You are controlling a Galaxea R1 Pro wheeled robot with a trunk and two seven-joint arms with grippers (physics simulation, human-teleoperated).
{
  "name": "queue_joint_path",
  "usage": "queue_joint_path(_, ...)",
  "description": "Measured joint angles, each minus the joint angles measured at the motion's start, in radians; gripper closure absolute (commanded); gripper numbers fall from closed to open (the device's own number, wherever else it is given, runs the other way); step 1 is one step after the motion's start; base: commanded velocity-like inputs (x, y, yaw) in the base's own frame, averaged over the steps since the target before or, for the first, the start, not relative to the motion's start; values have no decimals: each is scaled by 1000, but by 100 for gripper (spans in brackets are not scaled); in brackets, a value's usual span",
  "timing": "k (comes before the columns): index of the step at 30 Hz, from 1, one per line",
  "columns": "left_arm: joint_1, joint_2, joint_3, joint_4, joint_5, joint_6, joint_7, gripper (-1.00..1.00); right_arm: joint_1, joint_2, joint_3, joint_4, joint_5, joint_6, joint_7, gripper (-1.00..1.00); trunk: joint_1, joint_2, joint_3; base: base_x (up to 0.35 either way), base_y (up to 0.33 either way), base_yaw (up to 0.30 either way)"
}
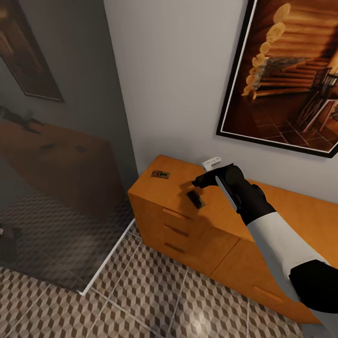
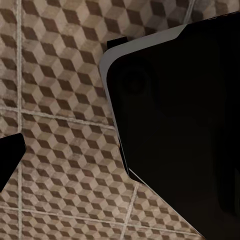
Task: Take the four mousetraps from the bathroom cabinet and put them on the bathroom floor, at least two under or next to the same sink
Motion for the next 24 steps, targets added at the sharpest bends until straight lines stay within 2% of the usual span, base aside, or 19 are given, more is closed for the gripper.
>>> queue_joint_path(24, 0, -1, -1, 0, 0, 0, 0, -100, 0, -1, 0, 1, 0, 0, 0, -100, 0, 0, 0, -12, 16, 0)
